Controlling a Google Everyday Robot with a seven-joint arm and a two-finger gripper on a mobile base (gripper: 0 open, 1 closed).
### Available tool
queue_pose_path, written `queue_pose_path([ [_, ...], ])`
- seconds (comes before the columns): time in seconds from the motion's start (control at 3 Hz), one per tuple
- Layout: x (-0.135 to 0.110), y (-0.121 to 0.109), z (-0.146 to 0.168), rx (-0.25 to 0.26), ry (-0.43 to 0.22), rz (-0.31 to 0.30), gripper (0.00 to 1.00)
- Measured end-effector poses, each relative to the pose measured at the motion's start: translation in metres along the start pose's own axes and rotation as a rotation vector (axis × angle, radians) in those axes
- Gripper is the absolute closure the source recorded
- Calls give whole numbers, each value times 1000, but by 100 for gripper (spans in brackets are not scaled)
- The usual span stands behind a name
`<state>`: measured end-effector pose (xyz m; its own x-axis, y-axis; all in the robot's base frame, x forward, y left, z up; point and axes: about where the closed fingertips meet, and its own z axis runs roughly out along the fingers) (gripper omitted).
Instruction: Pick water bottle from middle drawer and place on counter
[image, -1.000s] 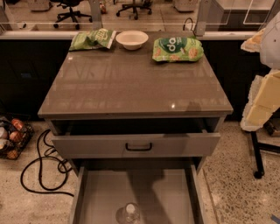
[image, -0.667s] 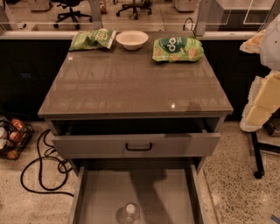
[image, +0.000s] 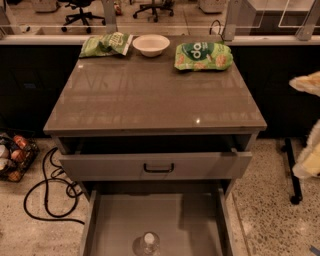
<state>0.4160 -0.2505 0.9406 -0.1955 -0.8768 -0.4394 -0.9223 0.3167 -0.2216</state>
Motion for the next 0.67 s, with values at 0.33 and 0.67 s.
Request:
queue_pose_path([
  [0.33,45,17,29,-10,-154,43,0],
  [0.67,70,32,59,8,-291,39,0],
])
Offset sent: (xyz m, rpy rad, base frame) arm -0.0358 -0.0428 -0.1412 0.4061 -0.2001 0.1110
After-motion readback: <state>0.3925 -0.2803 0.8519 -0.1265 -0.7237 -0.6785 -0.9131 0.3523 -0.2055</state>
